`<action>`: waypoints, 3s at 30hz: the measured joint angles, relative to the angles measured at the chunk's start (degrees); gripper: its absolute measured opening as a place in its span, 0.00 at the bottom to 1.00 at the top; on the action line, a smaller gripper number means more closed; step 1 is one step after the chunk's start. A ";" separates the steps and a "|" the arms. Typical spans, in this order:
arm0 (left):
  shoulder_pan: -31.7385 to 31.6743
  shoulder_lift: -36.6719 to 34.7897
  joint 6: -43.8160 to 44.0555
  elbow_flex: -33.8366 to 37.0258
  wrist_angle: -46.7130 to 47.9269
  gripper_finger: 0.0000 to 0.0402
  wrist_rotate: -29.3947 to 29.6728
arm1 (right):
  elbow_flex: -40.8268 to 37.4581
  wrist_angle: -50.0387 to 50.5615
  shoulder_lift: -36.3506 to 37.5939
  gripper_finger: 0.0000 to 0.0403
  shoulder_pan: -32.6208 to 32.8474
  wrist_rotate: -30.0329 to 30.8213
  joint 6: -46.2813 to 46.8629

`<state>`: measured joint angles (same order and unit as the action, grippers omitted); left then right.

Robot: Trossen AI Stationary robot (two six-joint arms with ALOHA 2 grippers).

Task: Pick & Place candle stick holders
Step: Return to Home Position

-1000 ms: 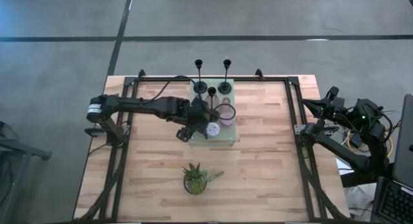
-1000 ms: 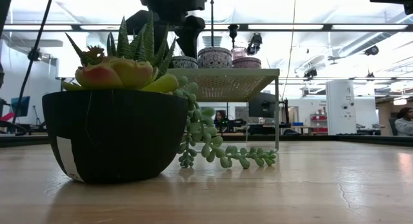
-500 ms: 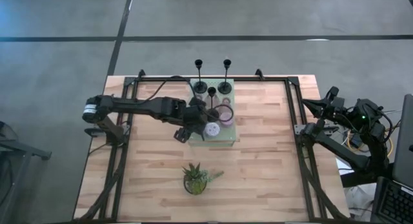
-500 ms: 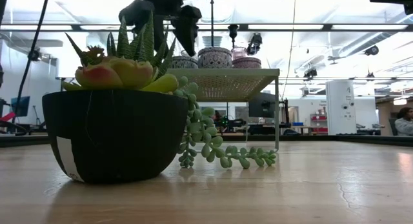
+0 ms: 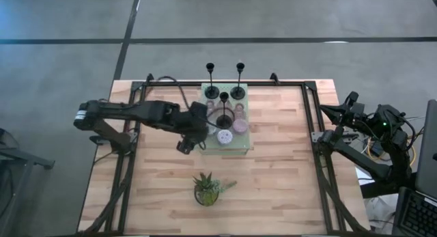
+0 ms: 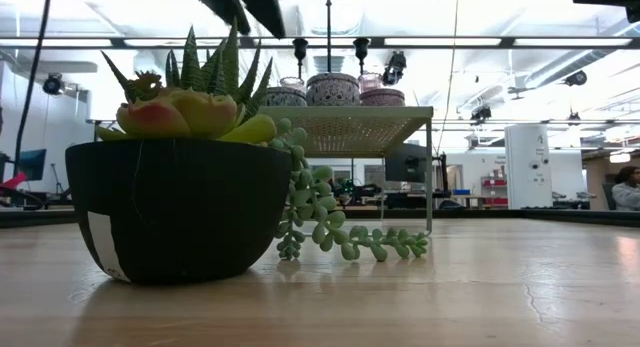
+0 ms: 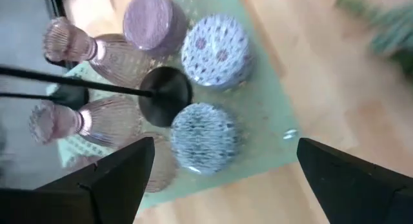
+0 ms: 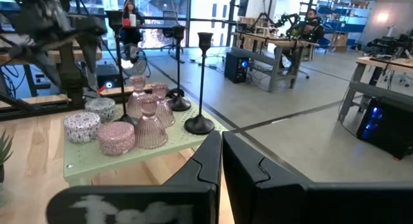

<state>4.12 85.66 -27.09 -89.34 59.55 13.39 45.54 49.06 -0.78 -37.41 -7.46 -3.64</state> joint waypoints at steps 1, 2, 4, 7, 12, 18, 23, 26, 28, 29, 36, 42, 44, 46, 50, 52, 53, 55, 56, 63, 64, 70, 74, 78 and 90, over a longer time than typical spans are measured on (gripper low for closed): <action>0.00 -1.08 1.65 0.14 -0.11 0.95 -1.15 | 0.00 0.02 -0.02 0.02 0.02 0.00 0.00; -0.04 -2.33 3.45 0.48 -0.32 0.95 -2.39 | 0.00 0.00 -0.02 0.02 0.01 0.00 0.00; -0.53 -4.96 7.10 1.16 -0.67 0.95 -5.98 | 0.00 0.01 -0.01 0.02 0.02 0.02 0.00; -1.20 -9.52 11.06 2.93 -2.32 0.93 -9.26 | 0.00 0.02 -0.02 0.02 0.00 0.02 0.00; -3.01 -19.42 16.44 9.67 -10.30 0.81 -10.01 | 0.00 0.00 -0.01 0.02 0.00 0.02 0.00; -4.92 -31.41 21.66 19.86 -22.85 0.61 -10.11 | 0.00 0.02 -0.02 0.02 0.02 0.01 0.00; -6.89 -39.33 23.37 28.18 -30.21 0.45 -7.56 | 0.00 0.02 -0.02 0.02 0.00 0.02 0.00; -7.70 -43.08 23.58 31.91 -31.93 0.36 -6.27 | 0.00 0.02 -0.02 0.02 0.00 0.02 0.00; -7.80 -45.13 24.22 33.63 -32.07 0.30 -5.86 | 0.00 0.02 -0.02 0.02 0.00 0.02 0.00; -7.80 -46.02 24.25 34.48 -32.06 0.28 -5.75 | 0.00 0.00 -0.02 0.02 0.00 0.02 0.00; -7.80 -49.45 27.03 37.78 -31.22 0.15 -5.86 | 0.00 0.02 -0.02 0.02 0.02 0.02 0.00; -7.80 -52.70 27.17 39.57 -29.45 0.02 -6.87 | 0.00 0.00 -0.02 0.02 0.02 0.00 0.00; -7.65 -54.62 26.84 41.39 -30.99 0.01 -7.62 | 0.00 0.01 -0.01 0.02 0.01 0.02 0.00; -7.32 -57.25 26.69 44.09 -33.29 0.01 -8.64 | 0.00 0.01 -0.02 0.02 0.00 0.01 0.00; -6.03 -63.56 24.82 52.63 -40.48 0.01 -9.02 | 0.00 0.02 -0.02 0.02 0.00 0.02 0.00; -5.71 -67.14 24.37 57.54 -44.91 0.01 -9.09 | 0.00 0.01 -0.02 0.02 0.01 0.02 0.00; -5.70 -68.94 24.35 59.88 -46.99 0.00 -9.30 | 0.00 0.02 -0.02 0.02 0.01 0.01 0.00; -5.66 -72.90 24.25 64.19 -50.77 0.00 -9.80 | 0.00 0.01 -0.02 0.02 0.01 0.01 0.00; -5.66 -74.66 24.22 65.99 -52.10 0.00 -10.28 | 0.00 0.01 -0.02 0.02 0.01 0.00 0.00; -5.43 -85.62 21.11 73.97 -51.74 0.00 -13.48 | 0.00 0.00 -0.02 0.02 0.00 0.02 0.00; -5.39 -85.52 21.11 74.99 -49.90 0.00 -13.54 | 0.00 -0.01 -0.02 0.02 0.02 0.01 0.00; -3.96 -85.54 22.39 76.77 -47.34 0.00 -12.47 | 0.00 -0.15 -0.02 0.02 0.02 0.13 0.00; -3.61 -85.56 23.27 80.63 -49.37 0.00 -9.80 | 0.00 -0.15 -0.02 0.02 0.02 0.11 0.02; -3.54 -85.57 23.69 87.77 -58.87 0.00 -9.83 | 0.00 -0.13 -0.02 0.02 0.00 0.11 0.02; -3.50 -85.45 24.15 88.63 -59.56 0.03 -10.96 | -0.13 -0.44 -0.02 0.02 0.02 0.01 0.00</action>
<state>0.62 0.20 -2.94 -0.71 -0.01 2.44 45.41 48.62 -0.80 -37.39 -7.46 -3.64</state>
